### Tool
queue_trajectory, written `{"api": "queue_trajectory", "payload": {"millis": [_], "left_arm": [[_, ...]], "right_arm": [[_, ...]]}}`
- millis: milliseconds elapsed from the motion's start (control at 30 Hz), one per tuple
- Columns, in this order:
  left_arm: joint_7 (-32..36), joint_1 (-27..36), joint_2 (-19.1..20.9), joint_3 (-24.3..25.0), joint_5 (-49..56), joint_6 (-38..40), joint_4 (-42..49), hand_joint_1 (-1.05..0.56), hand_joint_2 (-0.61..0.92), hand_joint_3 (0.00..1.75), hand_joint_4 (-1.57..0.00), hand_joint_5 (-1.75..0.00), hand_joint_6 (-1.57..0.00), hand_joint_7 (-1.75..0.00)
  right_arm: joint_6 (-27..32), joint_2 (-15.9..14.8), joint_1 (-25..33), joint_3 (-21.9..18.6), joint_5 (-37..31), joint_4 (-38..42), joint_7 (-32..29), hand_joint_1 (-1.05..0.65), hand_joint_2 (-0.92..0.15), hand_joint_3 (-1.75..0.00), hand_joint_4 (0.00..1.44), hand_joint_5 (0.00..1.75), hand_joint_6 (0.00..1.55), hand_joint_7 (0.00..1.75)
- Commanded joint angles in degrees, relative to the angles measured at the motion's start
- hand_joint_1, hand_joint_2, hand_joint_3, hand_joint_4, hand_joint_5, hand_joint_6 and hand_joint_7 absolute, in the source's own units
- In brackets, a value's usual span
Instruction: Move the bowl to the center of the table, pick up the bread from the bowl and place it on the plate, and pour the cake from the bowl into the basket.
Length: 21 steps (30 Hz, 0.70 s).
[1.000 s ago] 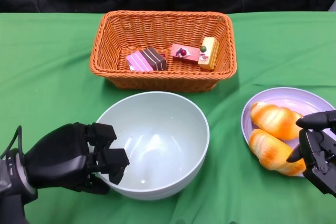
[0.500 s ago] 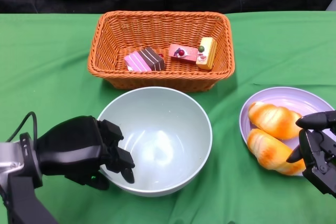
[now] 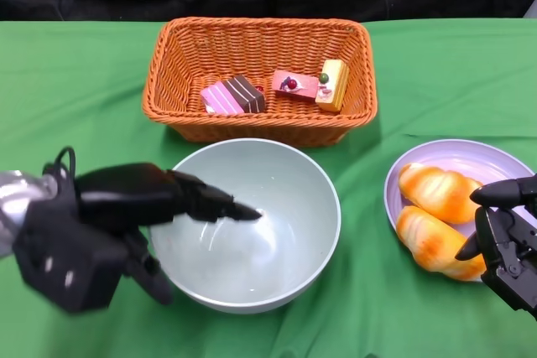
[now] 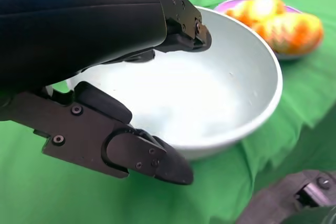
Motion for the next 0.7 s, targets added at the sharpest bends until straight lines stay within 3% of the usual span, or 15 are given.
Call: {"api": "queue_trajectory", "payload": {"millis": [33,100,200,300,533,600,700], "left_arm": [[-37.9,5.0,-1.1,16.3,-35.1,26.7,-5.2,-1.01,0.92,0.22,-0.19,-0.04,-0.2,-0.02],[-37.9,6.6,-3.4,20.5,-38.4,29.1,-5.0,-0.97,0.92,0.29,-0.29,-0.09,-0.26,-0.04],[-33.2,9.9,-6.0,25.8,-41.3,34.9,-7.2,-0.86,0.92,0.26,-0.46,-0.16,-0.39,-0.07],[-24.8,15.2,-8.1,31.3,-40.9,40.3,-13.7,-0.73,0.92,0.19,-0.59,-0.22,-0.48,-0.09],[-10.9,23.4,-16.6,42.0,-32.5,36.3,-18.4,-0.28,0.92,0.21,-0.75,-0.32,-0.65,-0.12],[-9.6,24.0,-18.2,43.9,-30.5,34.6,-18.0,-0.19,0.92,0.26,-0.65,-0.8,-0.77,-0.14],[-8.3,24.5,-20.4,46.6,-29.3,33.6,-17.1,-0.12,0.92,0.35,-0.6,-1.14,-0.87,-0.22]], "right_arm": [[0.2,-0.6,0.1,-0.2,-0.3,-0.3,-0.4,-0.14,-0.76,-0.72,0.69,1.65,0.68,1.24],[0.0,-0.8,0.1,0.0,-0.6,-0.2,-0.2,-0.13,-0.76,-0.72,0.68,1.67,0.67,1.25],[0.0,-0.8,0.1,0.2,-0.8,-0.1,-0.1,-0.13,-0.76,-0.72,0.66,1.68,0.66,1.25],[-0.2,-0.9,0.1,0.4,-1.5,0.0,-0.2,-0.13,-0.76,-0.71,0.65,1.69,0.66,1.26],[-0.4,-1.4,-0.3,0.4,-2.2,0.9,0.5,-0.13,-0.76,-0.7,0.66,1.67,0.67,1.25],[-0.5,-1.6,-0.3,0.3,-2.3,0.9,0.6,-0.12,-0.77,-0.69,0.66,1.67,0.67,1.24],[-1.1,-1.8,-0.6,0.1,-2.2,1.6,0.9,-0.12,-0.77,-0.69,0.66,1.66,0.67,1.24]]}}
